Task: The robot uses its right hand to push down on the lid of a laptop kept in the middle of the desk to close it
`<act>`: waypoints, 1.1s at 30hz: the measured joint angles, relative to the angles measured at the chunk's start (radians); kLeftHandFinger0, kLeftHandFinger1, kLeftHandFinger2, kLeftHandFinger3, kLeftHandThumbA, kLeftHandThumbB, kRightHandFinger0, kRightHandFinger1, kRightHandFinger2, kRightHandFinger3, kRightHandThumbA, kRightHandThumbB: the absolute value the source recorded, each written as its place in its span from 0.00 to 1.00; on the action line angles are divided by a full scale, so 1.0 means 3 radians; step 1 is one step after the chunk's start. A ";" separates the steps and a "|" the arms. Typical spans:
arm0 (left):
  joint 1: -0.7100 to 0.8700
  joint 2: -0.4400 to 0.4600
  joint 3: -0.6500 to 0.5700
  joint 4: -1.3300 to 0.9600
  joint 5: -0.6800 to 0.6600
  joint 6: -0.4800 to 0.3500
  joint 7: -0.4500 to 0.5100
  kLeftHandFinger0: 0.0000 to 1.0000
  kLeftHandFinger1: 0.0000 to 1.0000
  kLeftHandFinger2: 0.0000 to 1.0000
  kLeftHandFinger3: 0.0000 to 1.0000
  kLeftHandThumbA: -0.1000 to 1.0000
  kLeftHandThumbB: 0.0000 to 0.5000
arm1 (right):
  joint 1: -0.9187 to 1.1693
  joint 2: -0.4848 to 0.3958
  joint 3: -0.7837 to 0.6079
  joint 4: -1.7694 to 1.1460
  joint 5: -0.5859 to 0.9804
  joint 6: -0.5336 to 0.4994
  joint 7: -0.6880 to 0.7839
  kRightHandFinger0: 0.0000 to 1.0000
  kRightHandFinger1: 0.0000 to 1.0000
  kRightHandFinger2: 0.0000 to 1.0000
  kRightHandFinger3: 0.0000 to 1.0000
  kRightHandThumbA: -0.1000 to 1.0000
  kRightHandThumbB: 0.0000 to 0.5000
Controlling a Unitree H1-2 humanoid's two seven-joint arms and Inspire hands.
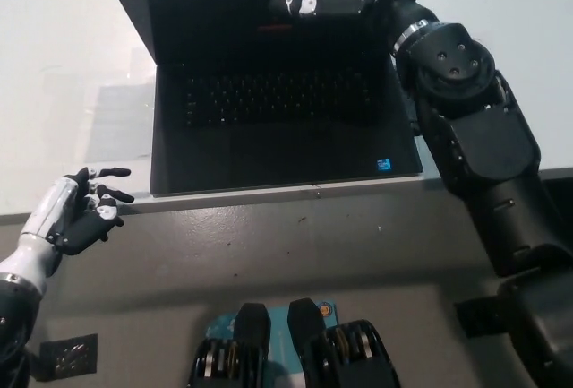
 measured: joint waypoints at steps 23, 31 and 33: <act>-0.0039 0.0002 -0.0001 0.0018 0.0005 0.0002 -0.0039 0.36 0.43 0.54 0.69 0.06 0.00 | 0.0596 0.0189 -0.0359 -0.0656 0.0052 0.0235 -0.0068 0.89 0.85 0.87 1.00 1.00 0.33; -0.0111 0.0005 -0.0015 0.0027 0.0008 0.0001 -0.0041 0.31 0.40 0.52 0.69 0.06 0.00 | 0.0842 0.0264 -0.0462 -0.0921 0.0068 0.0423 -0.0091 0.90 0.88 0.90 1.00 1.00 0.37; -0.0129 0.0007 -0.0022 0.0030 0.0011 0.0001 -0.0042 0.31 0.40 0.52 0.69 0.07 0.00 | 0.0938 0.0286 -0.0486 -0.0990 0.0088 0.0473 -0.0091 0.89 0.87 0.89 1.00 1.00 0.38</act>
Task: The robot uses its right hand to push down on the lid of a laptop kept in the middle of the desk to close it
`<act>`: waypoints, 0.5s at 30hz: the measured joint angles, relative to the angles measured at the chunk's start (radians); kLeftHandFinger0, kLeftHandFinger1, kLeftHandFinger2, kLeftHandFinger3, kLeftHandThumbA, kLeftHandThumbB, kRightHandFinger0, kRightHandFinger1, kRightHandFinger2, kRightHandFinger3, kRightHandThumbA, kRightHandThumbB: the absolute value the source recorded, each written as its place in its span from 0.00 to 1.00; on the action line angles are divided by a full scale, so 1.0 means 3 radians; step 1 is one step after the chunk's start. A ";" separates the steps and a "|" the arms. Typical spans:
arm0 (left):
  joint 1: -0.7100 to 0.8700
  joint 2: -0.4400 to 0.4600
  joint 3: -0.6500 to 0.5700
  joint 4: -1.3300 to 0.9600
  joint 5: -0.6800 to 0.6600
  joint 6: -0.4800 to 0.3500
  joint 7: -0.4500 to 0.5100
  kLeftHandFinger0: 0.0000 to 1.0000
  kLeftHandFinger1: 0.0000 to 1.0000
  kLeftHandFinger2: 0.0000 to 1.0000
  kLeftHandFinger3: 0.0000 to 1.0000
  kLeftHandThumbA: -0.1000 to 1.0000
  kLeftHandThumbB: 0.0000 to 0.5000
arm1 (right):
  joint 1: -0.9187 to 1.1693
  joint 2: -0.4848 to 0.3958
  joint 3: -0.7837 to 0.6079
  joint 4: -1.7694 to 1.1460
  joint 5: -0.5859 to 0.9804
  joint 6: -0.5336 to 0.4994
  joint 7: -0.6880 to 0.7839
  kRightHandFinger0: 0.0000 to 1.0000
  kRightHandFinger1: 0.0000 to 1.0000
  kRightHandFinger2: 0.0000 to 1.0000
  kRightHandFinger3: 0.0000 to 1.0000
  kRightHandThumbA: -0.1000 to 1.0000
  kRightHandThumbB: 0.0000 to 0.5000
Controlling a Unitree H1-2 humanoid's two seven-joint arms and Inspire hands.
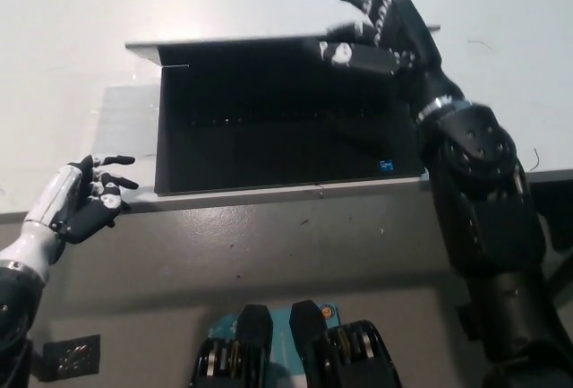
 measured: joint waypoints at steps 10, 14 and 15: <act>-0.0094 0.0012 -0.0022 0.0014 0.0005 0.0001 -0.0005 0.32 0.41 0.53 0.69 0.05 0.00 | 0.0464 0.0182 -0.0117 -0.0251 0.0114 0.0217 0.0000 0.91 0.90 0.91 1.00 1.00 0.35; -0.0140 0.0041 -0.0040 0.0012 0.0017 0.0007 -0.0015 0.31 0.39 0.51 0.67 0.04 0.00 | 0.0676 0.0262 -0.0211 -0.0247 0.0146 0.0414 -0.0018 0.95 0.94 0.95 1.00 1.00 0.33; -0.0155 0.0045 -0.0042 0.0012 0.0020 0.0011 -0.0018 0.31 0.39 0.51 0.67 0.04 0.00 | 0.0731 0.0265 -0.0261 -0.0222 0.0147 0.0472 -0.0067 0.95 0.94 0.95 1.00 1.00 0.33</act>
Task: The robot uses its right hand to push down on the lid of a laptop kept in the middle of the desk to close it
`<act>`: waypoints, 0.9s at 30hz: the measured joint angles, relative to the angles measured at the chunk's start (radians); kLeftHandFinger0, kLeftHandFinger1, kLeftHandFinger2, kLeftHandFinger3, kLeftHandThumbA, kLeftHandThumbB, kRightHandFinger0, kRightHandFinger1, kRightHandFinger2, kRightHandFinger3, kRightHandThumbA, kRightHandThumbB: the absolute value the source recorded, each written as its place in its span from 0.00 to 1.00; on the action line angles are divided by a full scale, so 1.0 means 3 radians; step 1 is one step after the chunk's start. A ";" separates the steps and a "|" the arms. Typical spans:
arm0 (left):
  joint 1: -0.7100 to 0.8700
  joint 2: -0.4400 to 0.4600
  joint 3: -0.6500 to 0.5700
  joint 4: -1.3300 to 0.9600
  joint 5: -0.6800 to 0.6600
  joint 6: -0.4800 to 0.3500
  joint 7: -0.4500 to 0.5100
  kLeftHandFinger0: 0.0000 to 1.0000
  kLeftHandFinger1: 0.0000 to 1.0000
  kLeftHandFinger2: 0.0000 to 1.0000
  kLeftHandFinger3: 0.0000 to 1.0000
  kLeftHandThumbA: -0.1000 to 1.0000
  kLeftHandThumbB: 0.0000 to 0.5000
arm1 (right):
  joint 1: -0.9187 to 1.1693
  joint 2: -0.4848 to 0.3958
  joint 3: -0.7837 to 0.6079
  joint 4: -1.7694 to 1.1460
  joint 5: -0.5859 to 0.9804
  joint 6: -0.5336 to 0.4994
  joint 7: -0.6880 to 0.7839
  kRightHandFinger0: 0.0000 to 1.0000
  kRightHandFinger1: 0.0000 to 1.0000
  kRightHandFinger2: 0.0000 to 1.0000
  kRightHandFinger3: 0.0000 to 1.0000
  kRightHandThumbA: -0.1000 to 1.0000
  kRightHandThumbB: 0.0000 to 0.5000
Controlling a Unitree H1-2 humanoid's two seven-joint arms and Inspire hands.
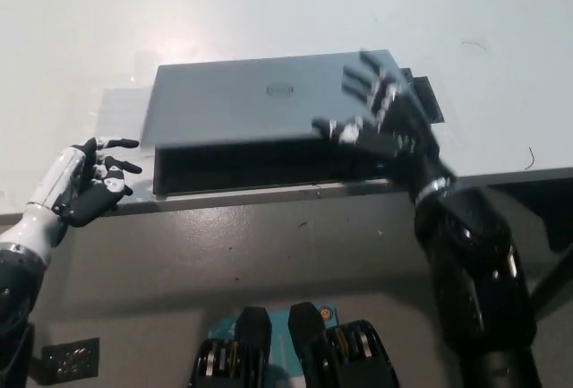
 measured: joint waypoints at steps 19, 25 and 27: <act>-0.0105 0.0053 -0.0017 0.0023 0.0031 0.0006 -0.0068 0.34 0.42 0.53 0.68 0.02 0.01 | 0.0082 0.0011 -0.0289 0.0018 0.0432 0.0164 -0.0477 0.98 0.93 0.95 1.00 1.00 0.29; -0.0104 0.0053 -0.0014 0.0022 0.0032 0.0006 -0.0068 0.38 0.46 0.58 0.70 0.02 0.00 | 0.0125 -0.0068 -0.0215 -0.0114 0.0590 0.0223 -0.0481 0.94 0.90 0.92 1.00 1.00 0.34; -0.0099 0.0054 -0.0013 0.0021 0.0034 0.0007 -0.0068 0.37 0.45 0.58 0.70 0.02 0.00 | 0.0165 -0.0122 -0.0168 -0.0196 0.0649 0.0244 -0.0481 0.97 0.91 0.93 1.00 1.00 0.35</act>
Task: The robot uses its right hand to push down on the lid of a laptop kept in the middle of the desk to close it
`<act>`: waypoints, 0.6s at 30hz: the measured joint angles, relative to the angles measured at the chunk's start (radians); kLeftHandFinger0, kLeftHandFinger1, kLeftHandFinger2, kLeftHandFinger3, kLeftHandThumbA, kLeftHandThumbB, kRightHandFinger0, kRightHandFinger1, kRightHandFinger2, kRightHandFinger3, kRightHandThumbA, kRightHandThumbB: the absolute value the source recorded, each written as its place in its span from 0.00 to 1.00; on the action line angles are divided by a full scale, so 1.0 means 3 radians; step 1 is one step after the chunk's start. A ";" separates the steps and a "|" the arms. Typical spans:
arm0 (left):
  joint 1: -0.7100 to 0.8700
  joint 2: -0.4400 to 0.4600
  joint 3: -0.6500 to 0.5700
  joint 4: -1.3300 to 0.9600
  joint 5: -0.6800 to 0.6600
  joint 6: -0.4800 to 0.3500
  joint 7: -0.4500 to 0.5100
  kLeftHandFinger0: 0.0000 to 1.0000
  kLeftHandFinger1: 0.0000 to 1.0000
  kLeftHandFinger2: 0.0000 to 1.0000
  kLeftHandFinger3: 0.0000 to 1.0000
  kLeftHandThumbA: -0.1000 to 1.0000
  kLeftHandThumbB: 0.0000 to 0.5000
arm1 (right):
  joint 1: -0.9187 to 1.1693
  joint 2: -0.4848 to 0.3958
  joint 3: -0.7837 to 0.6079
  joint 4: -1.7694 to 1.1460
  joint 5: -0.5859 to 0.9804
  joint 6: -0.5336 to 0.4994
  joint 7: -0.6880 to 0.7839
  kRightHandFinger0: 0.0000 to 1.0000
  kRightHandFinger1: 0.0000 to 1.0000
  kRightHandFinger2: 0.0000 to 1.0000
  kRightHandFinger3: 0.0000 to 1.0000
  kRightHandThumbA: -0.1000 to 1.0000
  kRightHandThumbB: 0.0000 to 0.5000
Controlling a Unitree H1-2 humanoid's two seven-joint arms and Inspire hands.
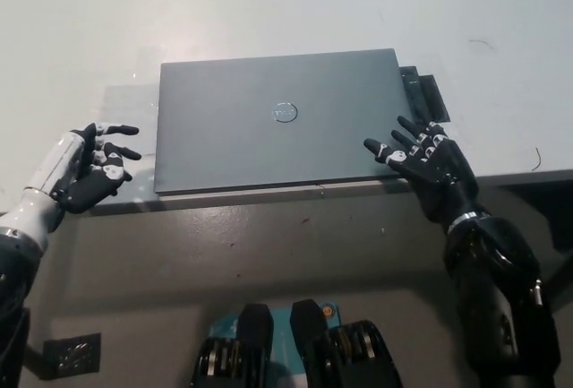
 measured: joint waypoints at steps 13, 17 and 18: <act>0.0069 0.0018 0.0035 -0.0010 -0.0002 0.0008 0.0000 0.35 0.42 0.56 0.69 0.05 0.00 | 0.0428 -0.0621 0.0286 -0.1204 0.0745 0.0067 -0.0381 0.96 0.87 0.87 1.00 1.00 0.41; 0.0077 0.0019 0.0064 -0.0014 -0.0001 0.0010 0.0001 0.38 0.44 0.56 0.70 0.03 0.00 | 0.0608 -0.0793 0.0279 -0.1601 0.0935 0.0074 -0.0504 0.97 0.90 0.91 1.00 1.00 0.40; 0.0080 0.0019 0.0072 -0.0014 0.0000 0.0010 0.0001 0.38 0.45 0.58 0.70 0.04 0.00 | 0.0661 -0.0842 0.0258 -0.1675 0.0985 0.0076 -0.0530 0.99 0.92 0.91 1.00 1.00 0.42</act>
